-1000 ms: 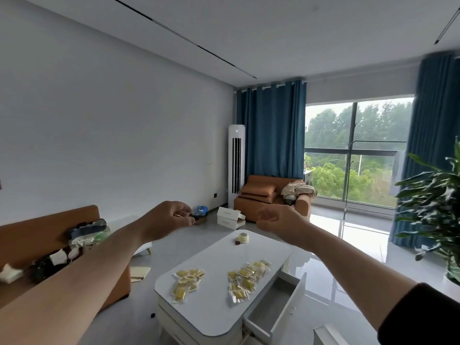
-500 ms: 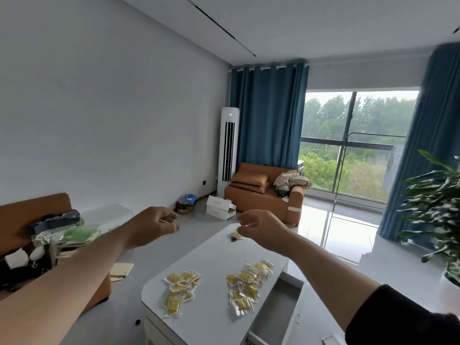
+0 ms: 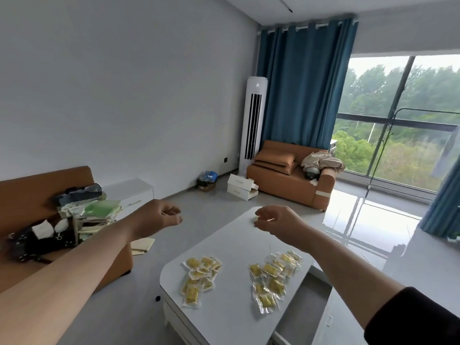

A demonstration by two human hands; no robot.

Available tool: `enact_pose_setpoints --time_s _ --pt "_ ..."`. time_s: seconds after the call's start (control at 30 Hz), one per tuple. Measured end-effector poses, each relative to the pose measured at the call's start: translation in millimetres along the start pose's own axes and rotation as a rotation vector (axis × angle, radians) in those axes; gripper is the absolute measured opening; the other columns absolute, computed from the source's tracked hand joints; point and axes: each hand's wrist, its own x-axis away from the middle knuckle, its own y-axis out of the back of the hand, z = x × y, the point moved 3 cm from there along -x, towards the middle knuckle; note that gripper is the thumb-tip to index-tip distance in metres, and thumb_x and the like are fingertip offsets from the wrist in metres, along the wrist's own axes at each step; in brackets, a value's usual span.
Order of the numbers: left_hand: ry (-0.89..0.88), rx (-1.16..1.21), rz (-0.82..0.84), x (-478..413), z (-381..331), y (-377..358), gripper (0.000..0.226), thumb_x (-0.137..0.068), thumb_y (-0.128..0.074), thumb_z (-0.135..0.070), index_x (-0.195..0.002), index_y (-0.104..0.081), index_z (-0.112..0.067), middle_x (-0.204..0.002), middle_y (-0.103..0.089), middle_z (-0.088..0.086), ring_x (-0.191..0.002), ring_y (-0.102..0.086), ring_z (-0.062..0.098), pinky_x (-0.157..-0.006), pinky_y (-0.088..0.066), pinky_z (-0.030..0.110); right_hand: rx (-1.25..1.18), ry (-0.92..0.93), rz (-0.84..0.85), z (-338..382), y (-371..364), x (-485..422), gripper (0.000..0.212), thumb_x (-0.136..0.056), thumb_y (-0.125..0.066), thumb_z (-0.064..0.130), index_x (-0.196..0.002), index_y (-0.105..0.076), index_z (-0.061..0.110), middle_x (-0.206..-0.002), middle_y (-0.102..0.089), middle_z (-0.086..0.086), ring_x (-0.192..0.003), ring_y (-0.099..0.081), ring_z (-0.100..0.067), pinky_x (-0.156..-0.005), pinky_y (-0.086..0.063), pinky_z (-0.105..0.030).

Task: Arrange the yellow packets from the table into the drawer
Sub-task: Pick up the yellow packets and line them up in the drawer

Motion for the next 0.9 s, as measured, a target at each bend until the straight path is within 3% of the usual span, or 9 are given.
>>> enact_pose_setpoints --time_s 0.27,0.47,0.6,0.7,0.77,0.9 --pt "0.063 -0.05 0.009 -108 26 -24 0.028 -0.085 -0.071 -0.034 -0.112 -0.067 -0.027 -0.108 -0.068 -0.007 -0.101 -0.061 0.005 -0.085 -0.045 0.023 -0.006 0.023 0.044 -37 -5 -127 0.038 -0.075 -0.066 0.048 -0.111 -0.067 0.036 -0.105 -0.068 0.014 -0.099 -0.065 -0.013 -0.095 -0.052 -0.042" --pt "0.13 -0.042 -0.014 -167 48 -35 0.031 -0.088 -0.069 -0.029 -0.118 -0.065 -0.02 -0.111 -0.066 -0.001 -0.103 -0.06 0.009 -0.082 -0.044 0.022 0.024 0.043 0.13 -60 -12 -201 0.032 -0.089 -0.065 0.033 -0.12 -0.065 0.026 -0.112 -0.067 0.008 -0.099 -0.064 -0.013 -0.069 -0.049 -0.019" --pt "0.193 -0.026 0.018 -201 70 -45 0.037 -0.087 -0.07 -0.031 -0.121 -0.064 -0.018 -0.113 -0.066 0.0 -0.102 -0.062 0.011 -0.084 -0.051 0.029 0.03 0.023 0.159 -77 -20 -242 0.033 -0.088 -0.066 0.033 -0.12 -0.066 0.026 -0.111 -0.067 0.007 -0.099 -0.064 -0.012 -0.076 -0.051 -0.023" --pt "0.205 -0.021 0.03 -232 85 -50 0.043 -0.083 -0.071 -0.038 -0.121 -0.064 -0.018 -0.114 -0.066 -0.001 -0.106 -0.061 0.011 -0.09 -0.047 0.028 0.038 0.008 0.179 -87 -28 -273 0.031 -0.089 -0.065 0.032 -0.12 -0.065 0.026 -0.108 -0.066 0.009 -0.099 -0.062 -0.012 -0.078 -0.05 -0.023" --pt "0.209 0.007 0.039 -255 95 -54 0.038 -0.086 -0.07 -0.033 -0.12 -0.065 -0.017 -0.114 -0.067 0.0 -0.107 -0.061 0.012 -0.091 -0.046 0.027 0.035 -0.01 0.182 -95 -36 -296 0.031 -0.089 -0.065 0.033 -0.119 -0.066 0.026 -0.107 -0.066 0.009 -0.1 -0.063 -0.012 -0.086 -0.053 -0.028" --pt "0.209 0.049 0.073 -308 129 -61 0.034 -0.083 -0.07 -0.04 -0.113 -0.065 -0.026 -0.109 -0.067 -0.005 -0.105 -0.062 0.009 -0.091 -0.048 0.028 0.016 -0.057 0.186 -112 -62 -347 0.031 -0.087 -0.067 0.031 -0.118 -0.067 0.024 -0.107 -0.067 0.008 -0.099 -0.065 -0.013 -0.086 -0.054 -0.029"
